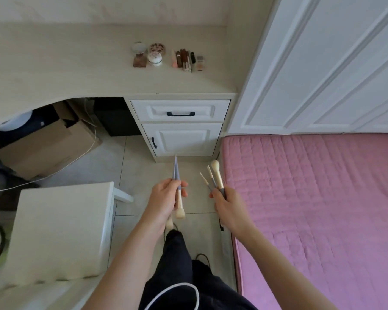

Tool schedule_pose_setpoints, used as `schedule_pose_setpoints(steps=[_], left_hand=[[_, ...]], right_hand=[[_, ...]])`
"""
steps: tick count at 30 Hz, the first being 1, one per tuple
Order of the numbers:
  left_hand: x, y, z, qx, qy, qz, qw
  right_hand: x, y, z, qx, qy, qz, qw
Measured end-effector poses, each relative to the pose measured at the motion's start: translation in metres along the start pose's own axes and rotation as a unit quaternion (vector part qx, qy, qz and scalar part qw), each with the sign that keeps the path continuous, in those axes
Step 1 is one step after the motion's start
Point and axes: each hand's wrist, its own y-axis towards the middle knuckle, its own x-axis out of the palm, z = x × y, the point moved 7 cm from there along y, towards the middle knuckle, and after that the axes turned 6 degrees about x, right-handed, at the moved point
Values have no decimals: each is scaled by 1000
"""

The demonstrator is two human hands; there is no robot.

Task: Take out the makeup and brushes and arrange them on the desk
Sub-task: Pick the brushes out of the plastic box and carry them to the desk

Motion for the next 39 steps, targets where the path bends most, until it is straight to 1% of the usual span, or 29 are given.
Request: schedule_pose_setpoints(steps=[4, 14, 18, 22, 30, 35, 39], left_hand=[[-8, 45, 26, -1, 2, -6, 1000], [-49, 177, 117, 4, 17, -28, 999], [-55, 220, 146, 19, 35, -27, 999], [-50, 250, 166, 25, 39, -49, 998], [-32, 322, 202, 5, 39, -49, 998], [-8, 364, 234, 1, 28, -49, 998], [19, 386, 241, -29, 27, -60, 997]], right_hand=[[11, 41, -34, 3, 9, 3, 1000], [46, 139, -152, -5, 35, 45, 998], [51, 170, -185, -5, 61, 57, 997], [46, 195, -206, -7, 55, 73, 996], [29, 264, -254, -6, 54, 90, 995], [10, 313, -287, -5, 53, 79, 995], [-5, 349, -307, 10, 87, 59, 994]])
